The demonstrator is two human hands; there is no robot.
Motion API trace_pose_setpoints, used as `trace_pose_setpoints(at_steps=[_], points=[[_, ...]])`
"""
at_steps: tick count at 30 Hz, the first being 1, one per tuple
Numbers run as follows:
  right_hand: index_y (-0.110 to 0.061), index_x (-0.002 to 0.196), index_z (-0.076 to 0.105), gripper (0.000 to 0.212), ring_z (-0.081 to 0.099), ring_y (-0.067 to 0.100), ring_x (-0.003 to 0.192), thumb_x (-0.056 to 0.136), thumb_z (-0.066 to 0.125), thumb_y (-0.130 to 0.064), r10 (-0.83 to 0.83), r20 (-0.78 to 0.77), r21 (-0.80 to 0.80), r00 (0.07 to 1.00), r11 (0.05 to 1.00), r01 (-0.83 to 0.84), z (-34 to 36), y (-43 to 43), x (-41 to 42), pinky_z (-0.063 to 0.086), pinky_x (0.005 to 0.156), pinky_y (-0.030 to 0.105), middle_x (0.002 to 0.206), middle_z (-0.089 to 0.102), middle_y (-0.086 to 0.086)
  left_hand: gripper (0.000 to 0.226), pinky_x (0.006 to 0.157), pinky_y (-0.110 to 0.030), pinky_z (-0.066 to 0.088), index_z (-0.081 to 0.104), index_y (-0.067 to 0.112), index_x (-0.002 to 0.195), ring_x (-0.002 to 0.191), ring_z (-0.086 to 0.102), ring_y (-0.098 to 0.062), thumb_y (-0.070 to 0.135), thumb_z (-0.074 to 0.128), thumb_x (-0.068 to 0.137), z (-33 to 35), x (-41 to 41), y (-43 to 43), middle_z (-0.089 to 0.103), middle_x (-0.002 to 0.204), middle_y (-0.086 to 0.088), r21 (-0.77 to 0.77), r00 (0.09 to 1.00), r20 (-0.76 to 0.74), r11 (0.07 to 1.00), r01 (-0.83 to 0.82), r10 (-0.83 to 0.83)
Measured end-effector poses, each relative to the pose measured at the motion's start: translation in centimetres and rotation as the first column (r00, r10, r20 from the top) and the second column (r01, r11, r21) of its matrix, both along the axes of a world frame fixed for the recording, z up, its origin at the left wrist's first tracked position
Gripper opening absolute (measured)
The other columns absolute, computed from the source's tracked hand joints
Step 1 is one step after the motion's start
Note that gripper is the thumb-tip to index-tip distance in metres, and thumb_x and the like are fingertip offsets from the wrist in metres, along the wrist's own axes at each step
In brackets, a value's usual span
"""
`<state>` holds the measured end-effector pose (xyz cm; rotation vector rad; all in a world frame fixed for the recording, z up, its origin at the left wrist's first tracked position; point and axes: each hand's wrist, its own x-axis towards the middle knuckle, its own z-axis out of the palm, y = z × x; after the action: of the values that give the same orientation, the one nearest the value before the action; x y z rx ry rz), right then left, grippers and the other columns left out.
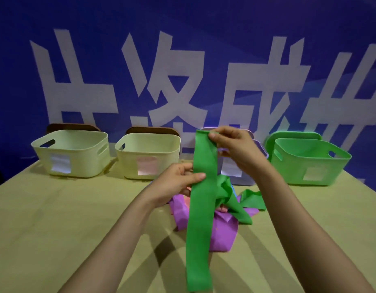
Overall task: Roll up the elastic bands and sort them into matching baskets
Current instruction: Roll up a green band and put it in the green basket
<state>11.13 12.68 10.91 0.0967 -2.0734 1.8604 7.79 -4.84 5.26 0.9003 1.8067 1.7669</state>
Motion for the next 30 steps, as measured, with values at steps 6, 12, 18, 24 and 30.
trace_pose_setpoints(at_steps=[6,12,18,24,30], points=[[-0.011,0.084,0.061,0.009,0.056,0.01,0.065,0.092,0.058,-0.008,-0.007,0.26,-0.029,0.966,0.999,0.015,-10.2,-0.3,0.8,0.051,0.057,0.017,0.072,0.059,0.0,0.023,0.071,-0.02,0.053,0.064,-0.002,0.112,0.079,0.068,-0.009,0.001,0.059,0.09,-9.9,-1.0,0.2,0.073,0.093,-0.002,-0.309,0.993,0.113,0.951,0.012,0.024],[-0.003,0.091,0.065,0.006,0.061,0.009,0.068,0.091,0.06,-0.005,-0.07,0.206,0.017,0.976,0.998,0.068,-11.8,-0.9,2.3,0.05,0.058,0.015,0.077,0.064,0.005,0.018,0.089,-0.027,0.05,0.061,0.015,0.102,0.098,0.063,-0.018,0.008,0.066,0.087,-9.3,-0.4,1.8,0.067,0.1,-0.001,-0.027,0.947,-0.042,0.948,-0.318,0.317],[-0.013,0.093,0.071,0.009,0.062,0.011,0.071,0.086,0.066,-0.008,-0.108,0.023,0.128,0.994,0.986,0.105,-9.8,-1.8,4.7,0.053,0.063,0.024,0.079,0.068,0.016,0.011,0.082,-0.034,0.055,0.068,0.015,0.089,0.089,0.068,-0.021,0.005,0.064,0.087,-6.0,2.4,1.7,0.071,0.09,-0.008,0.176,0.904,0.015,0.889,-0.422,0.427],[-0.024,0.079,0.071,0.017,0.066,0.009,0.075,0.081,0.072,-0.008,-0.2,-0.126,0.178,0.972,0.959,0.221,-9.7,-3.0,5.9,0.053,0.073,0.025,0.075,0.071,-0.01,0.009,0.077,-0.031,0.055,0.07,0.014,0.087,0.085,0.067,-0.016,0.007,0.064,0.087,-4.8,4.5,1.1,0.071,0.089,-0.006,0.215,0.907,0.183,0.885,-0.414,0.379],[-0.018,0.084,0.073,0.012,0.068,0.01,0.08,0.08,0.073,-0.006,-0.199,-0.142,0.173,0.97,0.959,0.223,-9.5,-3.3,7.0,0.052,0.075,0.022,0.08,0.073,-0.007,0.009,0.076,-0.035,0.057,0.073,0.016,0.084,0.077,0.07,-0.016,0.018,0.065,0.086,-4.0,5.4,0.5,0.074,0.079,-0.003,0.195,0.908,0.131,0.888,-0.417,0.398]])
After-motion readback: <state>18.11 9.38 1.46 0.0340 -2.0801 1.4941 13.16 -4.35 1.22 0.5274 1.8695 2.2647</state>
